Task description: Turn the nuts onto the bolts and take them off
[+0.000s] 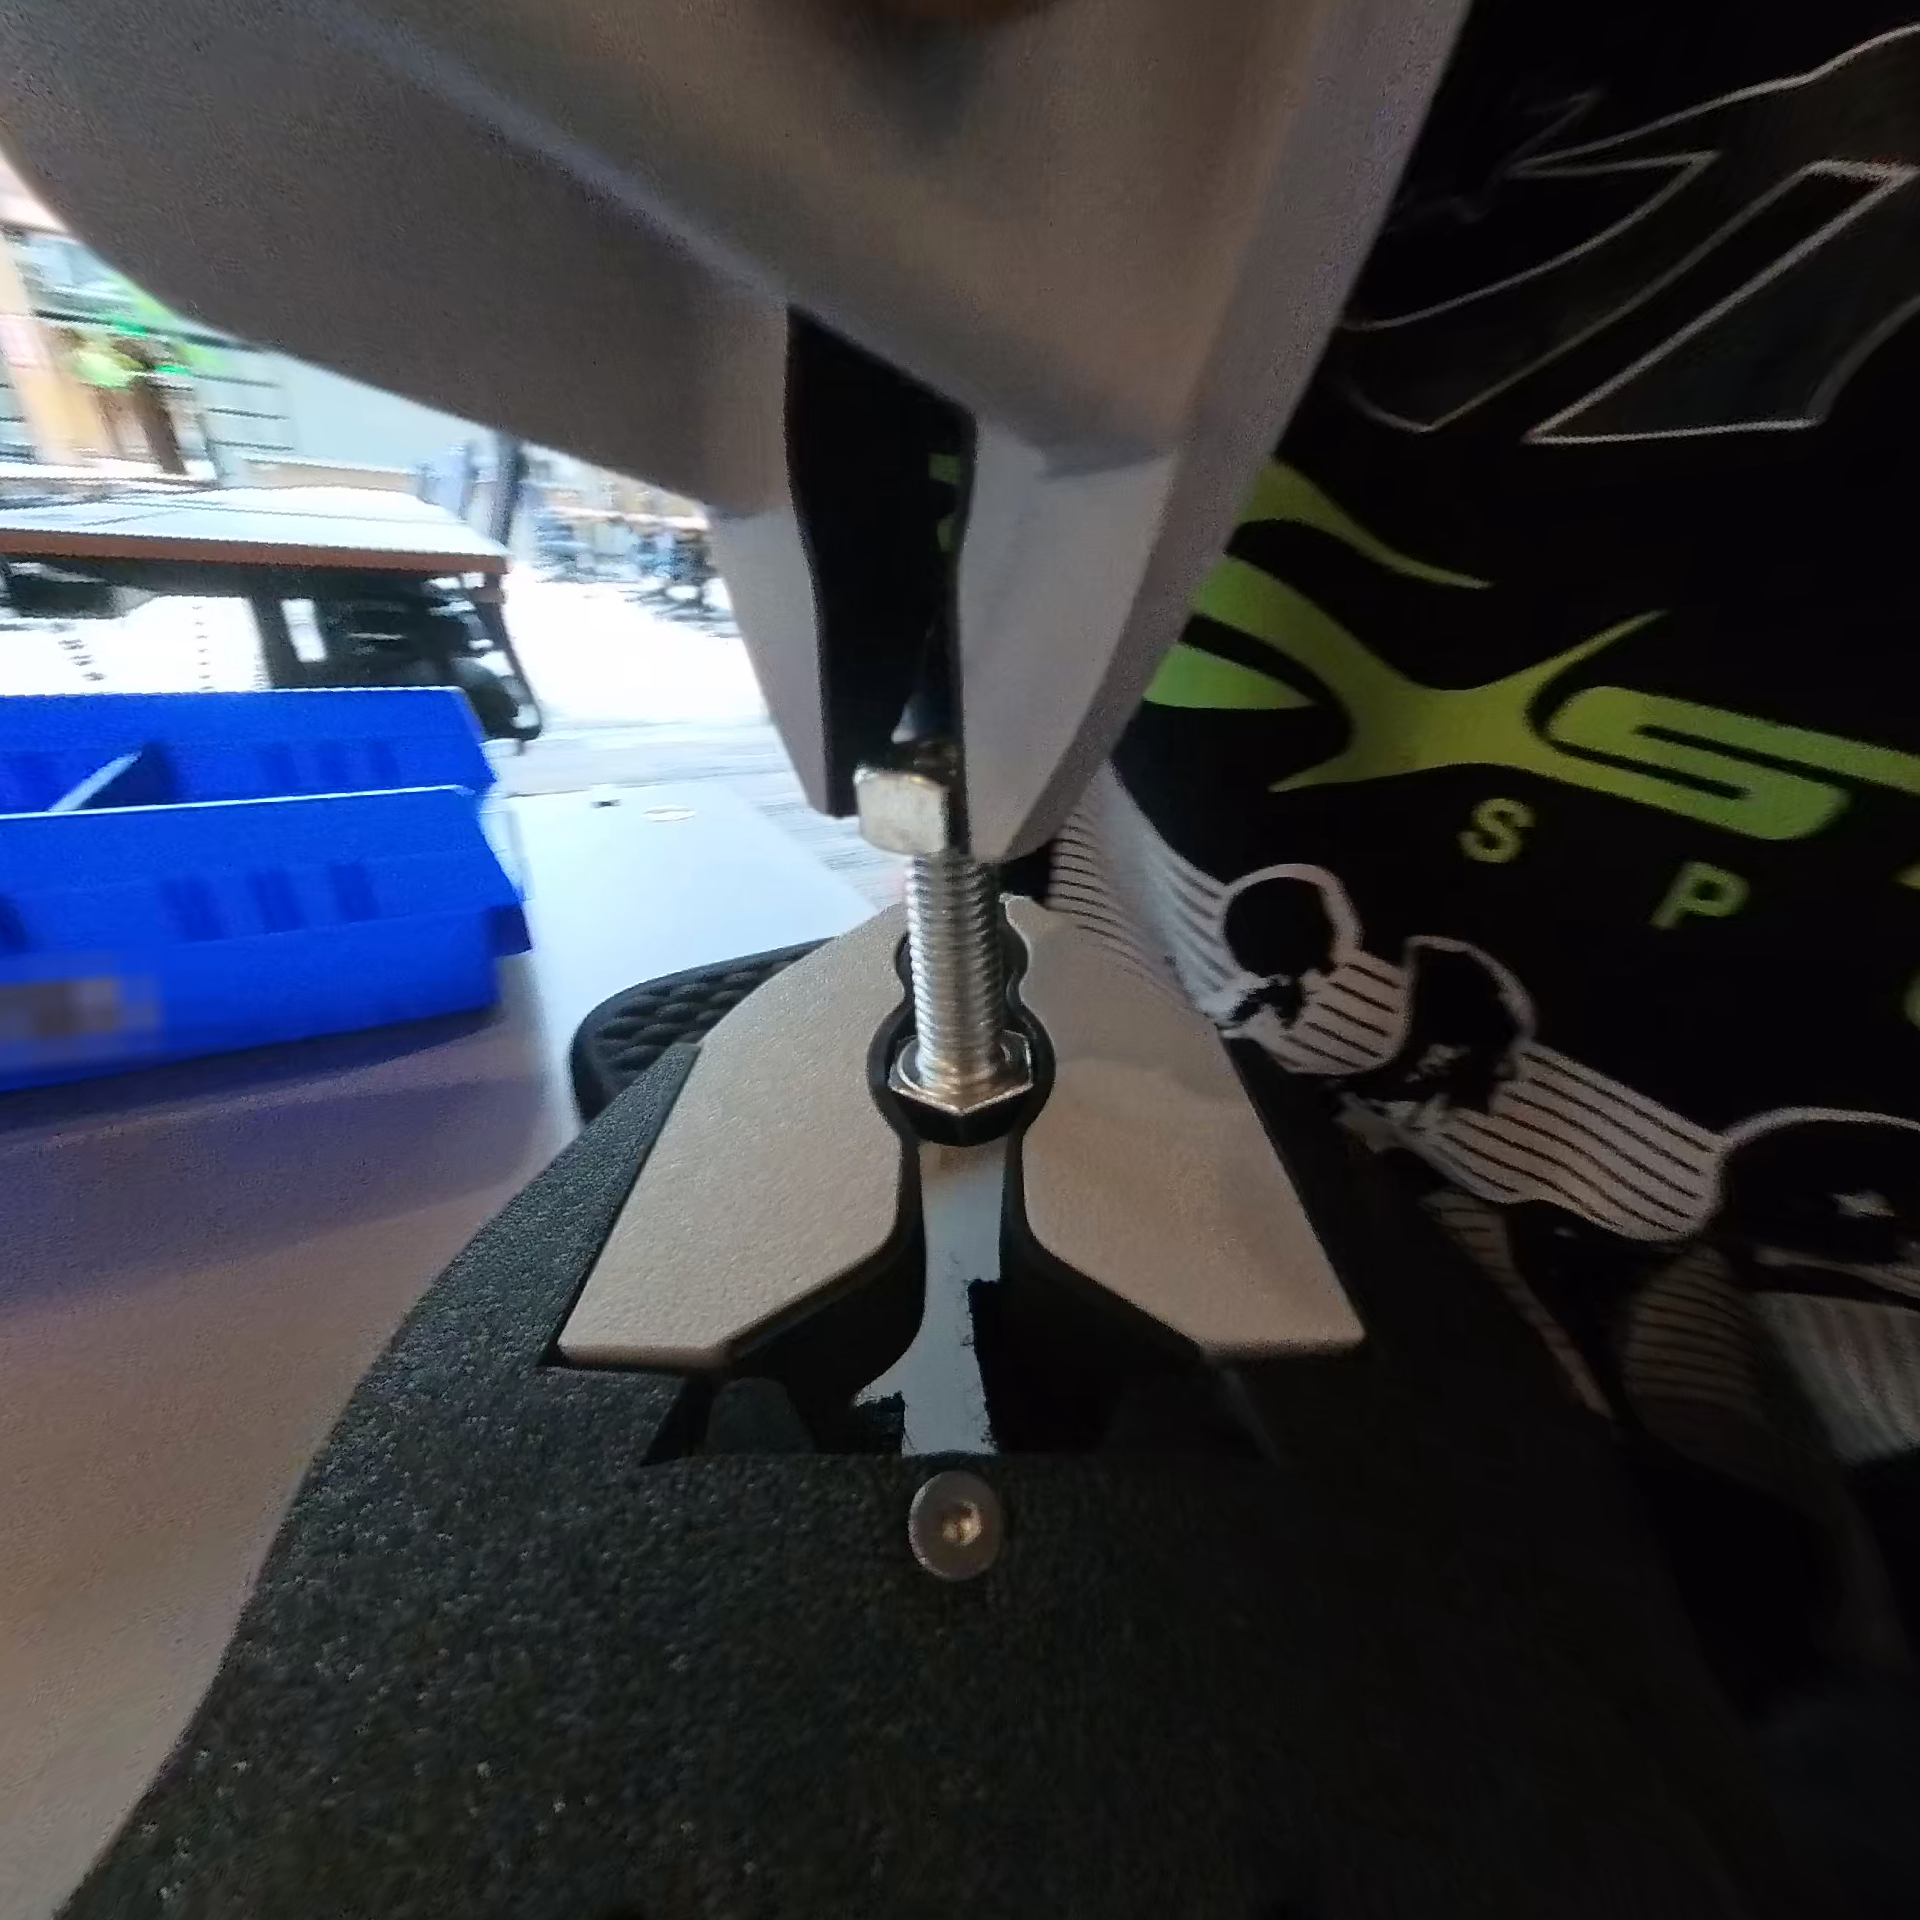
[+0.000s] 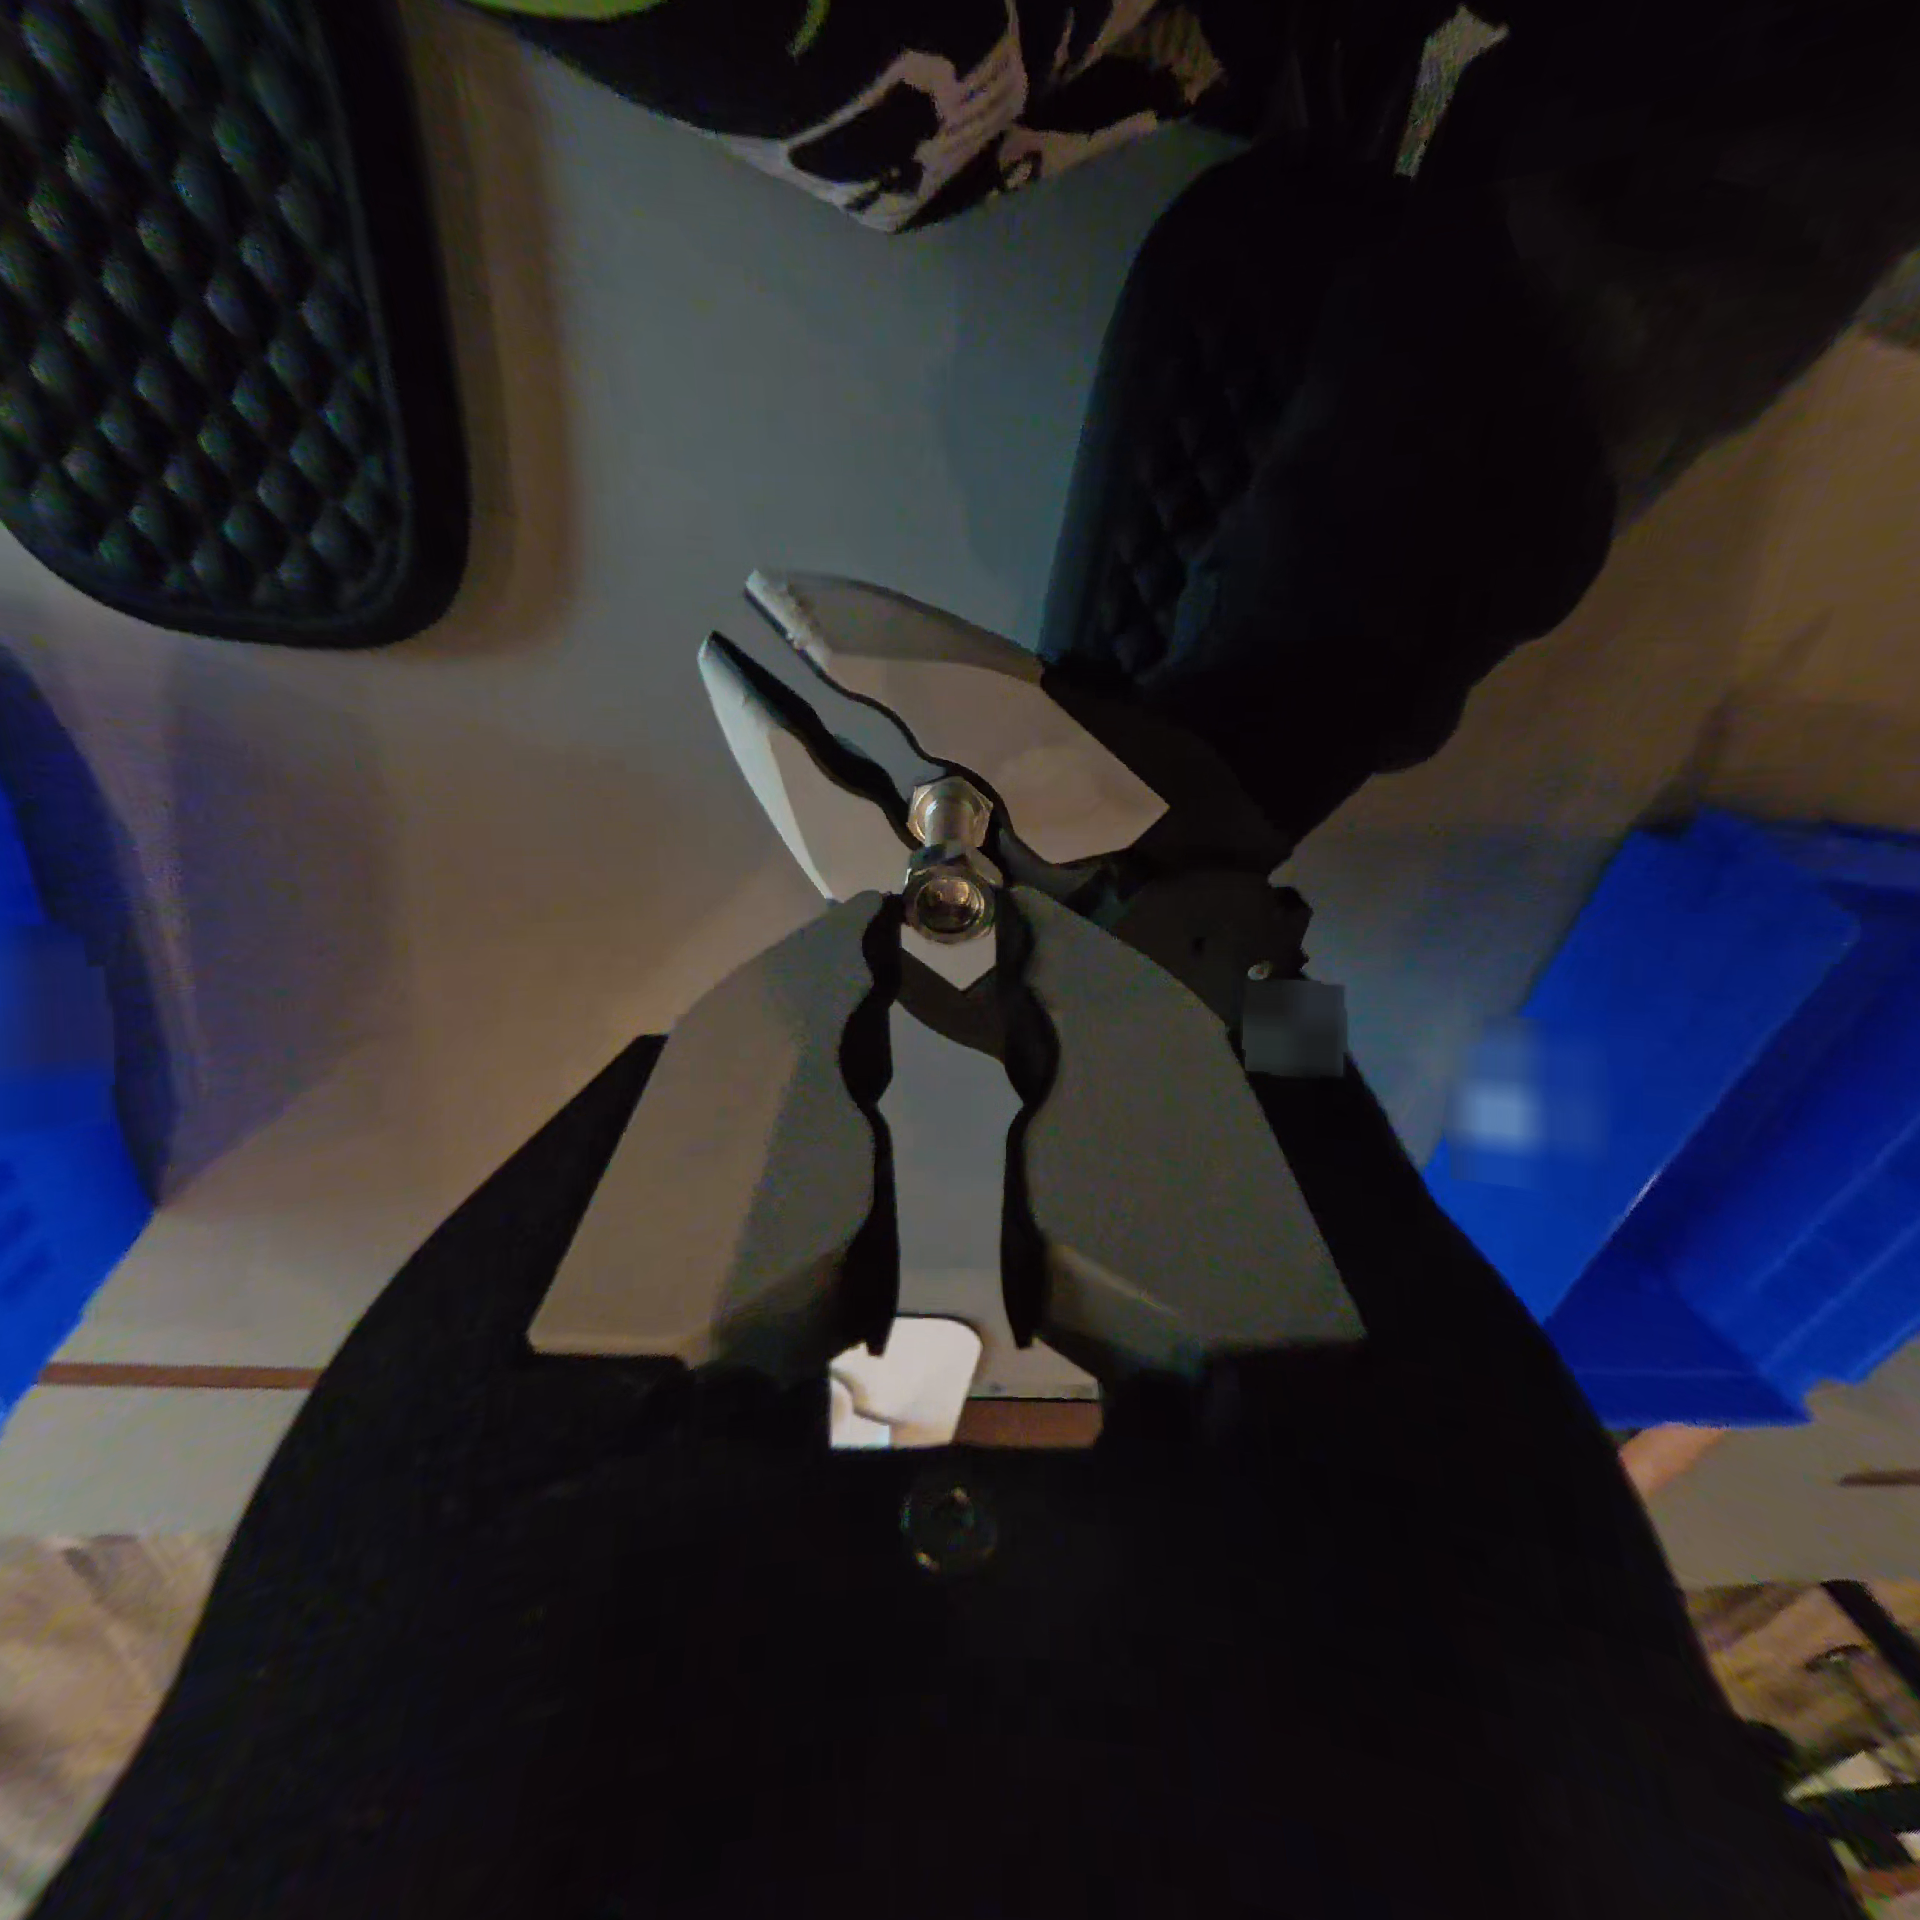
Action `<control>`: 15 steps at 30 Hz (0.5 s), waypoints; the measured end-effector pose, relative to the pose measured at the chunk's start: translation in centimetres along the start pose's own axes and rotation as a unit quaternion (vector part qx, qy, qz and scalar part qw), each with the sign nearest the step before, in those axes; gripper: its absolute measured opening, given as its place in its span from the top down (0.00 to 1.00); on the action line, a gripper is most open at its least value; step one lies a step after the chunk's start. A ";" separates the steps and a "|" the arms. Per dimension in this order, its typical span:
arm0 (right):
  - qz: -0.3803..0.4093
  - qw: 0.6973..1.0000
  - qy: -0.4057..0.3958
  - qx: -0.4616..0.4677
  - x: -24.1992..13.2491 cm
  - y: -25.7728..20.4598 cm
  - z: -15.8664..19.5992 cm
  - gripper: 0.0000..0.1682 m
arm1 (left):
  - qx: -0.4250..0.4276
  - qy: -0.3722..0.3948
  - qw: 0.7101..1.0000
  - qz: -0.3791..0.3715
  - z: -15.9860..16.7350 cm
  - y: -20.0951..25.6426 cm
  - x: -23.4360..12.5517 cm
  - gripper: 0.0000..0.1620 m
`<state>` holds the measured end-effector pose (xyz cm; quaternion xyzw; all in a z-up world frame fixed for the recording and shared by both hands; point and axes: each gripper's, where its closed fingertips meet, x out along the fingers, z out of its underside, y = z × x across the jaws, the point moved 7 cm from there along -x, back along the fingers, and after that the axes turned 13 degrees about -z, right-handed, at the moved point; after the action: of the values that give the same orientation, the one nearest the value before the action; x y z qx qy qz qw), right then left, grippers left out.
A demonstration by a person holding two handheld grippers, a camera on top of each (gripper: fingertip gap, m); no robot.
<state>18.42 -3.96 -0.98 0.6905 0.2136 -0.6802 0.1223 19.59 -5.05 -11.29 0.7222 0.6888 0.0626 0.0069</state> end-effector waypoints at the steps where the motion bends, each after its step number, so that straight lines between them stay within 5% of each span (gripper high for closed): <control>1: 0.000 1.000 -0.003 -0.010 -0.1 0.1 -0.1 0.90 | -0.004 0.003 1.000 0.013 0.0 0.1 0.0 0.93; 8: -0.012 1.000 -0.003 -0.012 -0.2 0.7 -0.2 0.90 | -0.002 0.010 1.000 0.019 0.0 0.3 -0.3 0.94; 12: -0.010 0.987 0.060 0.152 -1.0 0.4 1.2 0.76 | 0.016 0.032 0.997 -0.070 -0.7 -0.9 -1.1 0.94; 15: 0.023 0.935 0.158 0.317 -2.0 -0.7 3.0 0.70 | 0.034 0.045 0.979 -0.195 -1.2 -2.4 -2.2 0.94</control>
<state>15.48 -4.94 0.93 0.7970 -0.0121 -0.5914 -0.1225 17.03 -7.20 -10.46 0.5700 0.8180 0.0692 -0.0363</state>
